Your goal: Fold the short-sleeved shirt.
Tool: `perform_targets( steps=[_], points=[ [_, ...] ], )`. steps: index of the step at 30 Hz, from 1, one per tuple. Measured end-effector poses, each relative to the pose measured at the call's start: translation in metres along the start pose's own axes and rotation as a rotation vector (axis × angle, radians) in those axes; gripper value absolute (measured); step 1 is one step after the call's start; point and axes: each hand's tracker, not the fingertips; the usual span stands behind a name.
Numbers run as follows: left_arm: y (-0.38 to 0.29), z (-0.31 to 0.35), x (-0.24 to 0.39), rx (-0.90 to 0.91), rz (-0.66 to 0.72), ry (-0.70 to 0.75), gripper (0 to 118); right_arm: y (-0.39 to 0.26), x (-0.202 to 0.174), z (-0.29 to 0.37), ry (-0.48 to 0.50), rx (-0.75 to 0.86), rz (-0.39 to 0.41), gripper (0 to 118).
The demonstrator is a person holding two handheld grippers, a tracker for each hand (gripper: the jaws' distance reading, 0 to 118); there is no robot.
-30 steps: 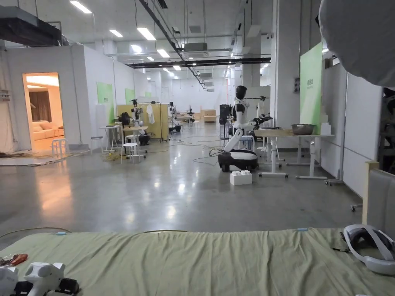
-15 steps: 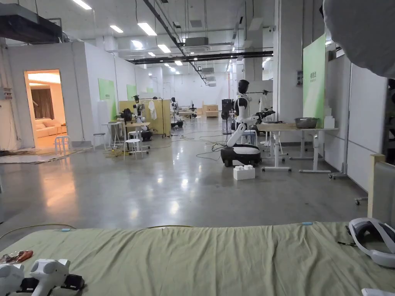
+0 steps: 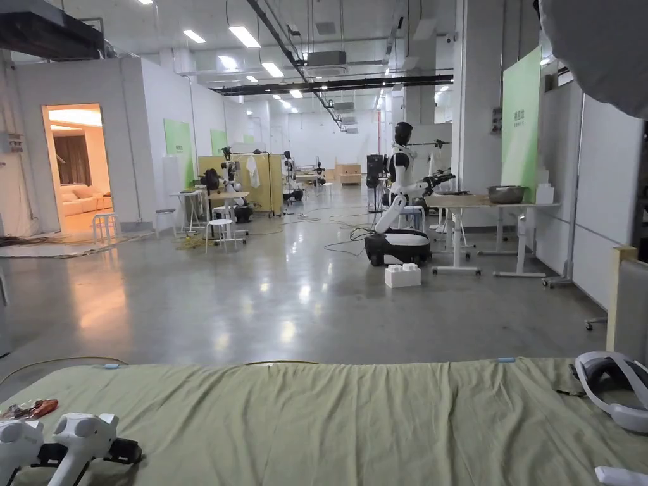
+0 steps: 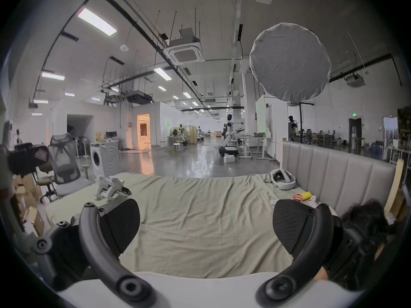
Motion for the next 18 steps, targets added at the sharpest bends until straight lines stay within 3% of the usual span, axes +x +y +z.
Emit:
perform_targets(
  steps=[2, 18],
  points=[
    [-0.0008, -0.0009, 0.0006, 0.0, -0.009, 0.007, 118, 0.001, 0.0005, 0.0004, 0.008, -0.003, -0.009, 118],
    [0.0045, 0.0008, 0.0022, -0.001, -0.006, 0.001, 118, 0.0008, 0.0027, -0.0015, 0.001, -0.043, -0.031, 118]
  ],
)
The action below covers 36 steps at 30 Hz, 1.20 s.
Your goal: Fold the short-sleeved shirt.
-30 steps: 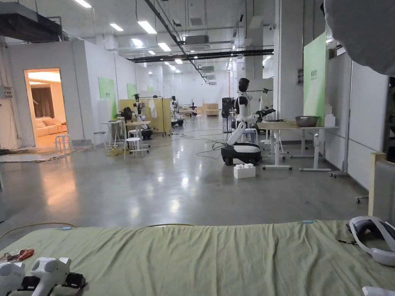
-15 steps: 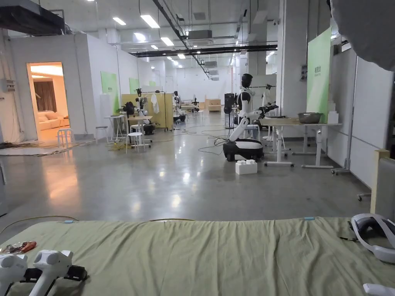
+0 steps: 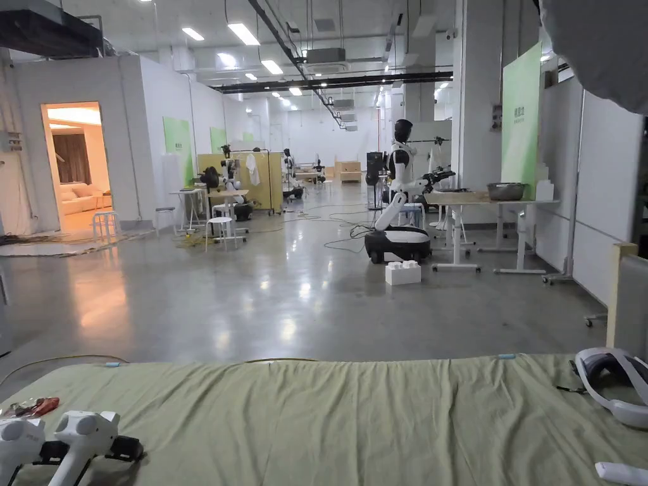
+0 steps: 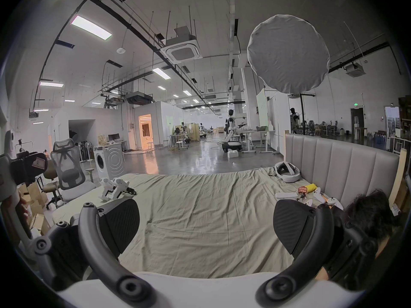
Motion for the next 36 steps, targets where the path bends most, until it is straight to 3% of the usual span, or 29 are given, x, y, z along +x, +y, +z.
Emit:
perform_targets(
  steps=[20, 21, 24, 28, 32, 36],
  points=[
    [0.001, -0.001, 0.001, -0.031, 0.034, -0.041, 118, 0.002, -0.004, -0.006, 0.016, -0.04, 0.014, 118],
    [0.001, -0.001, 0.001, -0.034, 0.038, -0.044, 118, 0.003, -0.003, -0.007, 0.021, -0.051, 0.003, 118],
    [0.001, -0.003, 0.001, -0.045, 0.045, -0.053, 118, 0.009, -0.002, -0.011, 0.019, -0.084, -0.128, 118],
    [0.003, -0.004, 0.002, -0.055, 0.053, -0.061, 118, 0.022, -0.005, -0.015, -0.073, -0.19, -0.29, 118],
    [0.004, -0.004, 0.0, -0.054, 0.069, -0.071, 118, 0.026, 0.0, -0.012, 0.033, -0.225, -0.348, 118],
    [0.007, -0.005, -0.001, -0.056, 0.085, -0.075, 118, 0.029, -0.002, -0.008, 0.03, -0.232, -0.387, 118]
  ],
)
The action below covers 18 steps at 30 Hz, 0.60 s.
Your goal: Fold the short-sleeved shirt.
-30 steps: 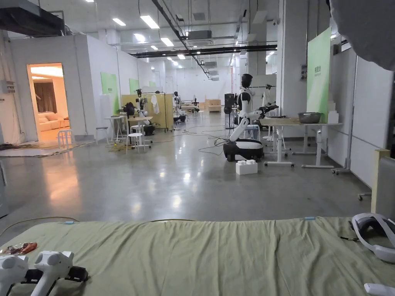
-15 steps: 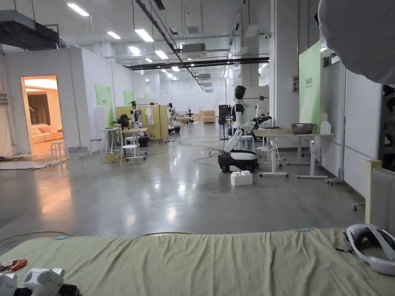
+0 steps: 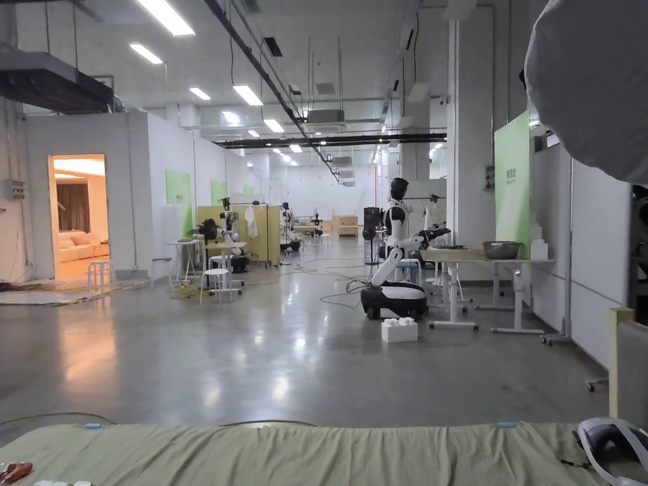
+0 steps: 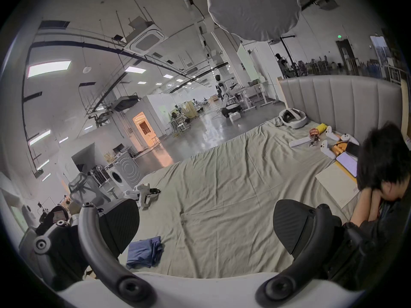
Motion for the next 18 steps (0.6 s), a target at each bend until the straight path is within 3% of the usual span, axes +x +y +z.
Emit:
perform_targets(
  steps=[8, 18],
  points=[
    [0.001, -0.002, 0.0, -0.02, 0.016, -0.007, 118, 0.01, -0.005, -0.011, -0.03, -0.233, 0.009, 118],
    [0.001, -0.001, 0.001, -0.028, 0.013, -0.022, 118, 0.006, 0.003, -0.015, -0.114, -0.125, 0.017, 118]
  ],
)
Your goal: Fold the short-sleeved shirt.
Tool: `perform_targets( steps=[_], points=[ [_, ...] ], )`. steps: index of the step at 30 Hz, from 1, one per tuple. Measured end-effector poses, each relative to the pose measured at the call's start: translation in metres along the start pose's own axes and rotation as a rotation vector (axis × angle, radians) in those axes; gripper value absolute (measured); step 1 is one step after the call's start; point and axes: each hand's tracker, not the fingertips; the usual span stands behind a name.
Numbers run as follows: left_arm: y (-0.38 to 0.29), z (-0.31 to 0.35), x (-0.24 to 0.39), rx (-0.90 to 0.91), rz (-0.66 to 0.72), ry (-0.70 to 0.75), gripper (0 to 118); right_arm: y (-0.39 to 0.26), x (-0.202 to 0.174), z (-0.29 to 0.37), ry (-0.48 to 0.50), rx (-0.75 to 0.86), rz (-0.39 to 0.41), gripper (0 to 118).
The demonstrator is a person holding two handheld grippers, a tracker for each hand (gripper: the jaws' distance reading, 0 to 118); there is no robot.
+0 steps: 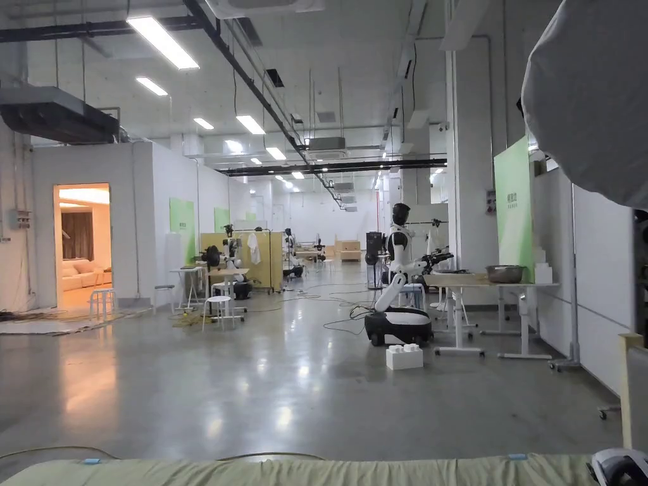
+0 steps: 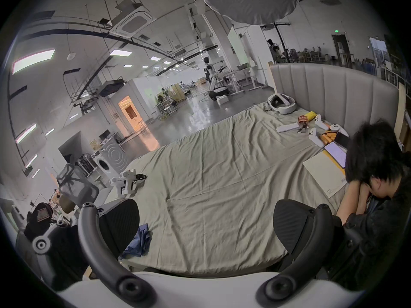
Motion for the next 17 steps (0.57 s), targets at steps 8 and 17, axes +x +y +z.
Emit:
perform_targets(
  steps=[8, 17],
  points=[
    [-0.0004, -0.0023, 0.0013, -0.012, 0.008, -0.005, 118, -0.007, 0.0053, -0.0039, -0.014, 0.027, -0.017, 118],
    [0.002, -0.0008, 0.0082, 0.005, -0.022, -0.028, 118, -0.0074, 0.0015, -0.0069, -0.07, 0.058, 0.04, 118]
  ],
)
